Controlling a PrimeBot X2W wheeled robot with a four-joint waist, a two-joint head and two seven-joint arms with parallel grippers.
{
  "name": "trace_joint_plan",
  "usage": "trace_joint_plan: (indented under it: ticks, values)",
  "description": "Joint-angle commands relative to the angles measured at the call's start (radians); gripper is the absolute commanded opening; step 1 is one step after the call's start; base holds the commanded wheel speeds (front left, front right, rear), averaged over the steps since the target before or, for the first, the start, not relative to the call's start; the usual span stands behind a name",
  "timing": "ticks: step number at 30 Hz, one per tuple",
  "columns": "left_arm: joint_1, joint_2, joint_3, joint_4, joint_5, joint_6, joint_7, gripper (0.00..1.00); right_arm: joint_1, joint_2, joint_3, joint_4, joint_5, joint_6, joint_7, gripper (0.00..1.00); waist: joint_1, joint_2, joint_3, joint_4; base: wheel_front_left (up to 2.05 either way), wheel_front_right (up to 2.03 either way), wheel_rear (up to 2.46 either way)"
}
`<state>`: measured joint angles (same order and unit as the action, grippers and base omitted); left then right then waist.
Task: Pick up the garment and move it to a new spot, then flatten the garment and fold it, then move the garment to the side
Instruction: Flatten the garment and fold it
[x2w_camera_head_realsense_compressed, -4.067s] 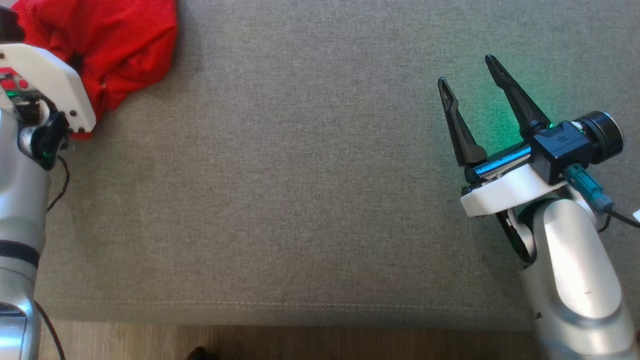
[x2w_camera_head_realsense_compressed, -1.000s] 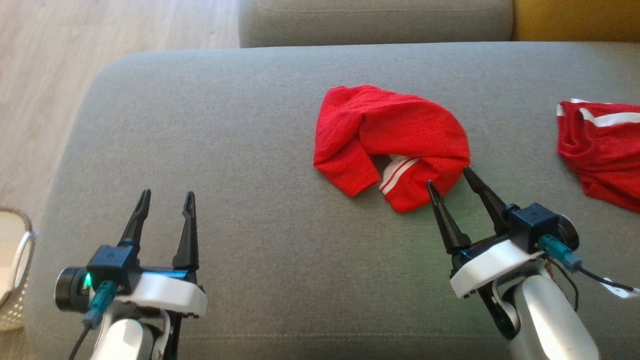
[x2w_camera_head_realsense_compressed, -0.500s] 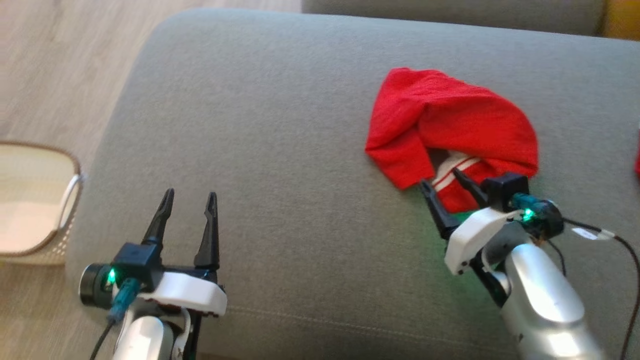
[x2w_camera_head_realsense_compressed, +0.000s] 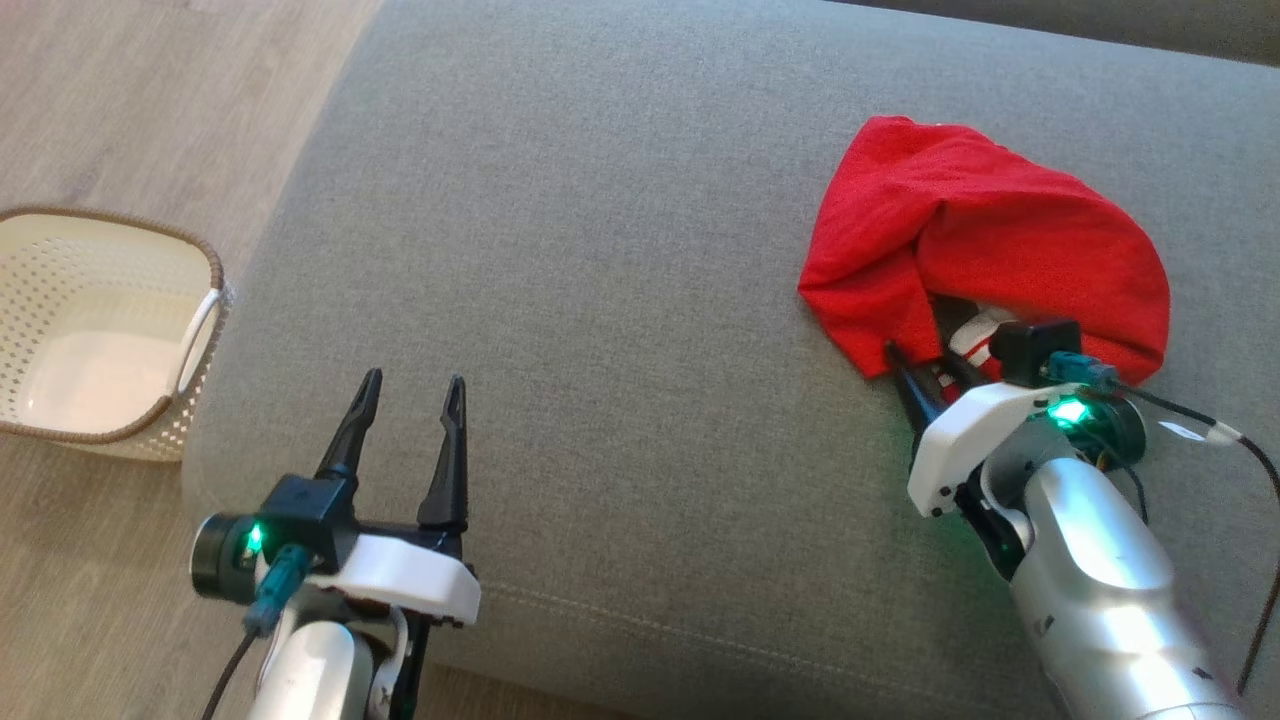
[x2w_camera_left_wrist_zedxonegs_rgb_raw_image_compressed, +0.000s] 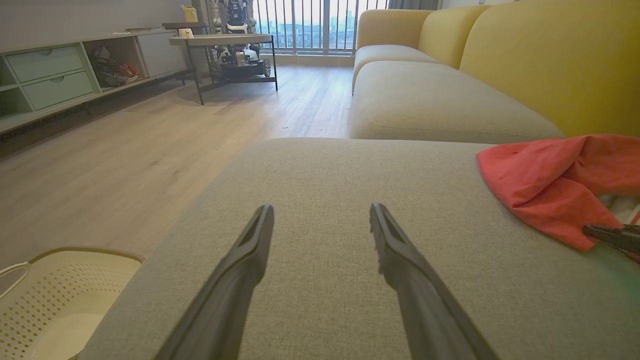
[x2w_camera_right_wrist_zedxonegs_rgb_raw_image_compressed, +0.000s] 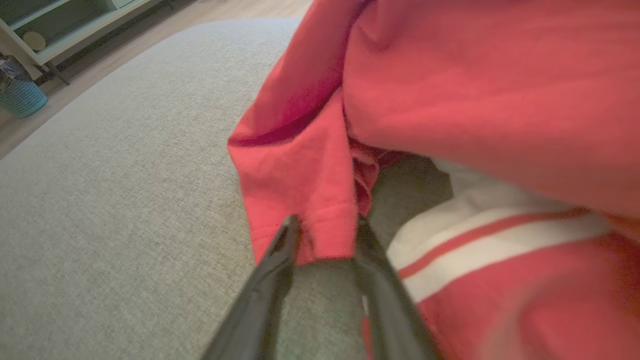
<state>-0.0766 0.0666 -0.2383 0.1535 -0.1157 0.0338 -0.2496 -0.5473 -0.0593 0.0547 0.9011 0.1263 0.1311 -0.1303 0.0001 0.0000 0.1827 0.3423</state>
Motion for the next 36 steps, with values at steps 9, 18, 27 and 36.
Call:
trace_joint_plan:
  ticks: [9, 18, 27, 36]
  values:
    - [-0.035, -0.004, 0.046, -0.012, 0.017, -0.013, -0.012, 1.00, -0.104, 0.009, 0.165, -0.036, 0.046, 0.000, -0.076, 0.00, -0.0001, 0.0000, -0.062, -0.001, 0.00, 0.00, 0.00]
    - [0.032, -0.009, 0.055, 0.008, 0.012, -0.022, -0.012, 1.00, -0.337, 0.009, 0.463, -0.210, 0.375, 0.000, -0.010, 0.00, -0.0001, 0.0000, -0.180, -0.013, 0.00, 0.00, 0.00]
    - [0.079, -0.011, 0.074, -0.001, 0.015, -0.026, -0.012, 1.00, -0.677, 0.009, 0.539, -0.157, 0.544, 0.000, -0.107, 0.00, -0.0001, 0.0000, -0.235, -0.005, 0.00, 0.00, 0.00]
    - [0.103, -0.013, 0.097, -0.019, 0.015, -0.028, -0.012, 1.00, -0.612, -0.019, 0.218, 0.116, 0.396, 0.000, -0.131, 0.00, -0.0001, 0.0000, -0.210, -0.048, 0.00, 0.00, 0.00]
